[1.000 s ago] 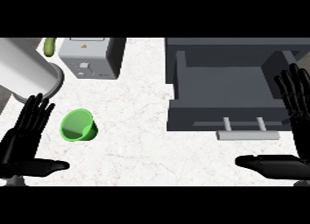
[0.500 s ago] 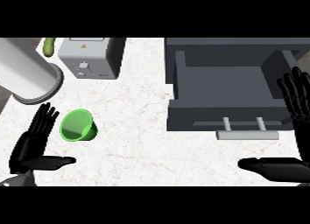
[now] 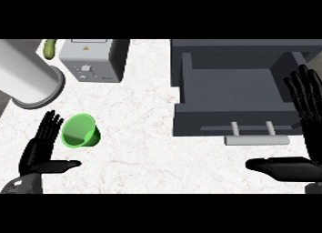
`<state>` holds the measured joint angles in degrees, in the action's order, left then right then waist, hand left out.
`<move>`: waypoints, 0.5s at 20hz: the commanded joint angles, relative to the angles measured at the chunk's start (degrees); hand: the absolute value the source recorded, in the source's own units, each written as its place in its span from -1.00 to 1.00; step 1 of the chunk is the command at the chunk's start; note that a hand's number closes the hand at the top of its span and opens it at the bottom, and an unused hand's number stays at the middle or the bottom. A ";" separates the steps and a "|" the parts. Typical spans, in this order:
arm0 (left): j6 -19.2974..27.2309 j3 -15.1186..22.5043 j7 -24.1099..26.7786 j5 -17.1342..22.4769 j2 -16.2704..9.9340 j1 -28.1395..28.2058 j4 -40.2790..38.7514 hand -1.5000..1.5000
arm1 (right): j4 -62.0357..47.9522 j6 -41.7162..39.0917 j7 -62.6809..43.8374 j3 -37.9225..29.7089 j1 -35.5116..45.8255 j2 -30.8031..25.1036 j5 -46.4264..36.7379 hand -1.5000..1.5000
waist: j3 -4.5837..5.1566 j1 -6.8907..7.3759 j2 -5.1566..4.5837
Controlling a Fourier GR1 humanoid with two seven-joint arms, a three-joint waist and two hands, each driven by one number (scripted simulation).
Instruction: Pick up the cup, place it into the drawer and close the drawer
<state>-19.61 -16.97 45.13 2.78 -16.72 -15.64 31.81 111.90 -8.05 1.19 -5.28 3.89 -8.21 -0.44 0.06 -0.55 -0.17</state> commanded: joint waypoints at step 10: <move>0.20 -0.51 14.62 -3.81 -2.74 -7.92 -19.68 -1.00 | 3.22 0.03 -2.31 3.11 -0.39 1.54 -1.64 -1.00 | 0.16 -0.81 -0.29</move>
<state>-16.98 -17.84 53.23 0.22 -19.04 -22.36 15.68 113.16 -8.01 1.13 -3.75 3.32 -7.03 -1.50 0.17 -1.12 -0.39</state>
